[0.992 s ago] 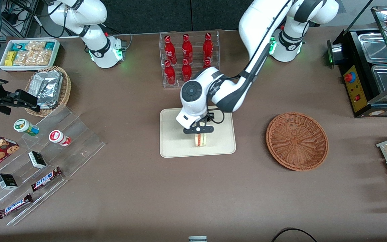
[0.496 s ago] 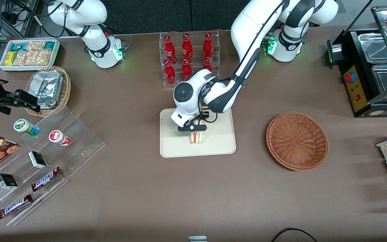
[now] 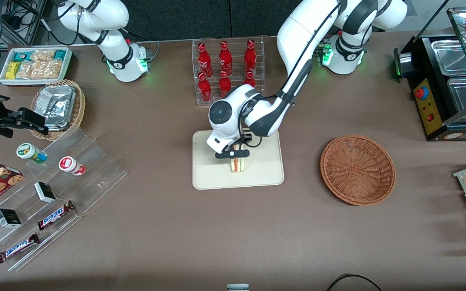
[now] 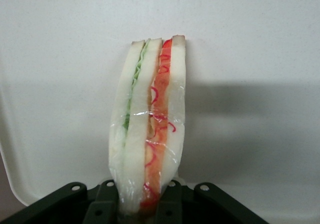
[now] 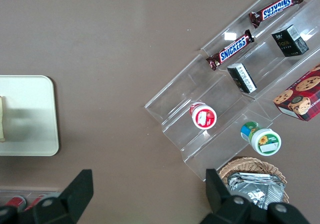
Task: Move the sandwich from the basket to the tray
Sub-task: 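Lower the sandwich onto the tray and open the left gripper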
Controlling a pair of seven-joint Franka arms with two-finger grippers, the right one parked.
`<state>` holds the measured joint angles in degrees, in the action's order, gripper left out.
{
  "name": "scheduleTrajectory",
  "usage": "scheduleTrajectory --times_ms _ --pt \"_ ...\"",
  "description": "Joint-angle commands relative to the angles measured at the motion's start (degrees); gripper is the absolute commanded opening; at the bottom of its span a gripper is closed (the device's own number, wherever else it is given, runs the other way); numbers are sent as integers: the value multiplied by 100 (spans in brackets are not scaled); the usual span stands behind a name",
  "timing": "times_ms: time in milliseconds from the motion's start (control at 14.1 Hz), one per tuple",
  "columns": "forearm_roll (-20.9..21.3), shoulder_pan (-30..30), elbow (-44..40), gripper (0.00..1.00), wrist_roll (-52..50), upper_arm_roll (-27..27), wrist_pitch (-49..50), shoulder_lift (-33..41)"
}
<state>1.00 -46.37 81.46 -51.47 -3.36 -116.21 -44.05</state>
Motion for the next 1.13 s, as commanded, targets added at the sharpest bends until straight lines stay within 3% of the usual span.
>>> scheduleTrajectory --times_ms 0,71,780,1063 --pt "40 -109 -200 30 -135 89 124 -121" --pt "40 -109 -200 98 -109 89 124 -130" --pt "49 -57 -183 100 -231 159 221 212" --pt "-12 416 -183 100 -100 177 835 738"
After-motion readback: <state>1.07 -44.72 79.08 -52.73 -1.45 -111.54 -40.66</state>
